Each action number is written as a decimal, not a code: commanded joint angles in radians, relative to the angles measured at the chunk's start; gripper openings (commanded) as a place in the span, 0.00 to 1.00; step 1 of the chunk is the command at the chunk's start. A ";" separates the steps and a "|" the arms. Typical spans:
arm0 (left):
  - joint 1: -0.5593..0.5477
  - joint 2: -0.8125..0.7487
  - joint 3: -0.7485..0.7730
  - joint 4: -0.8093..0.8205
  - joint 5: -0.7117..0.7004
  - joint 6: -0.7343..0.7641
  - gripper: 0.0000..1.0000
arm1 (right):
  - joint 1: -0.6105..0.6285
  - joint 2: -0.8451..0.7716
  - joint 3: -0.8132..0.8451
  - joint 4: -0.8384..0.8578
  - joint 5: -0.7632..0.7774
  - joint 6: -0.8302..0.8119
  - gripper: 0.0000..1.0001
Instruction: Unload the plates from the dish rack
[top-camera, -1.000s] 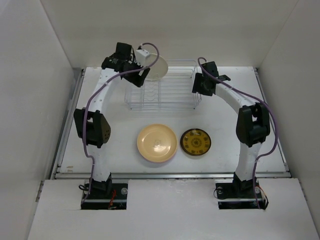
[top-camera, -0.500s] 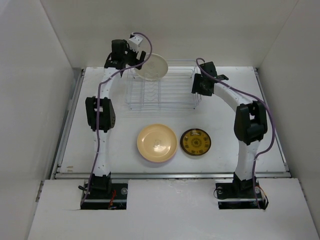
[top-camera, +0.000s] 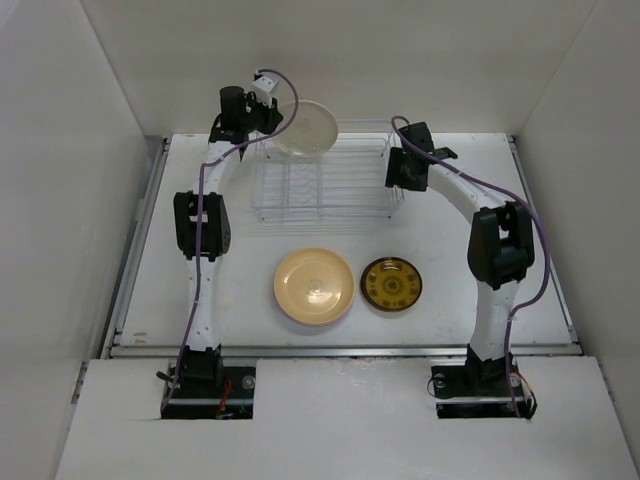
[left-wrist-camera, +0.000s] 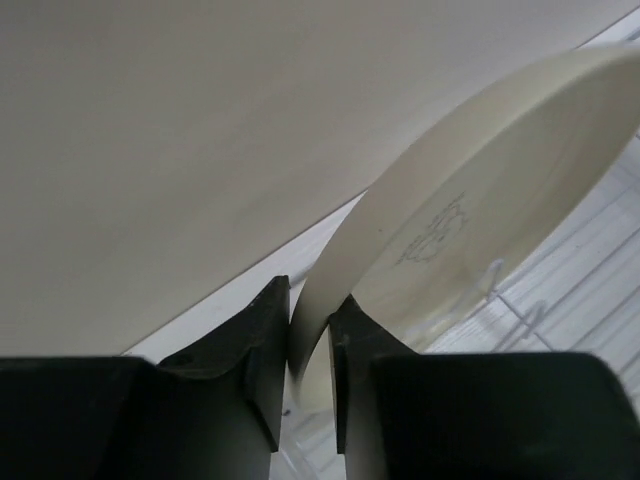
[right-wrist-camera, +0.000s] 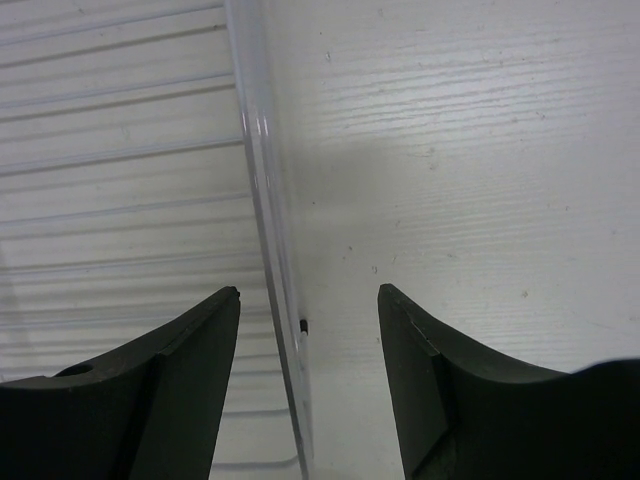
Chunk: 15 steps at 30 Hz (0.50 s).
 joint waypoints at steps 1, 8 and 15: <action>0.029 -0.081 -0.026 0.059 0.086 -0.084 0.11 | 0.007 -0.025 -0.009 -0.012 0.022 -0.014 0.64; 0.029 -0.156 -0.050 0.069 0.115 -0.038 0.00 | 0.016 -0.035 0.001 -0.003 0.004 -0.014 0.64; 0.029 -0.192 -0.021 0.130 0.124 -0.121 0.00 | 0.016 -0.026 0.001 0.017 -0.017 0.005 0.50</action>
